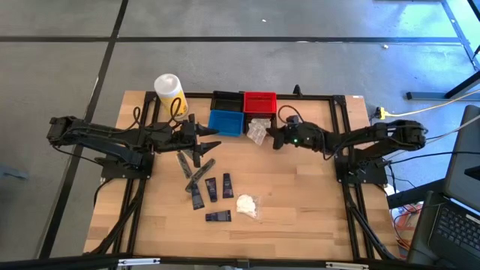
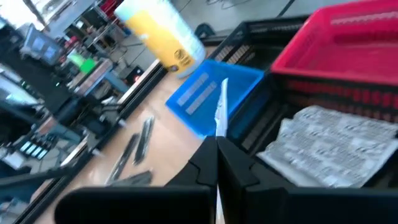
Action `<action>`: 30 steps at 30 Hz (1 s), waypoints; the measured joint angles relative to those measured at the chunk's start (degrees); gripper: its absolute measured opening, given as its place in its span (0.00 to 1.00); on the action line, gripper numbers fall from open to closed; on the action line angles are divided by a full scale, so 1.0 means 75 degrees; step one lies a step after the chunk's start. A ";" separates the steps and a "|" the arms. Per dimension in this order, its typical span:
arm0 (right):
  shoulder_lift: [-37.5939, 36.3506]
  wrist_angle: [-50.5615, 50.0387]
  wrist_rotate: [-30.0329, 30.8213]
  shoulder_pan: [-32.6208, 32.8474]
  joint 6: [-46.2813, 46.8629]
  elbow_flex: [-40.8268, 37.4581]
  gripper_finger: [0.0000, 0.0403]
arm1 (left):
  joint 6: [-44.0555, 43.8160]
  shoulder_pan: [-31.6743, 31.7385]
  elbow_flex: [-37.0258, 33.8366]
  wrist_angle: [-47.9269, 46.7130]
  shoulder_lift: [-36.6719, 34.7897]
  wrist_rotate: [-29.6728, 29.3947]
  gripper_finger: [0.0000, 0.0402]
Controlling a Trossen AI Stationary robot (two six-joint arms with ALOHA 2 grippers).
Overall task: Pick & Place Travel size toiletries
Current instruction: Put the bandage into the bottom black bin
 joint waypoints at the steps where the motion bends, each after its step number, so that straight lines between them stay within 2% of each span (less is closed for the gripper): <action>1: 0.0000 0.0022 0.0002 -0.0073 0.0000 0.0000 0.00 | 0.0000 -0.0003 0.0000 -0.0002 0.0000 -0.0002 0.49; 16: 0.0288 0.0110 0.0134 -0.1194 0.0057 0.0006 0.00 | 0.0000 -0.0002 0.0000 0.0000 0.0000 -0.0003 0.49; 20: 0.0613 0.0108 0.0505 -0.1216 0.0122 0.0125 0.00 | 0.0000 -0.0003 0.0000 0.0000 0.0000 0.0000 0.49; 30: 0.1867 0.0120 0.0525 -0.0890 -0.0031 0.1226 0.00 | 0.0000 -0.0003 0.0000 0.0000 0.0000 -0.0002 0.49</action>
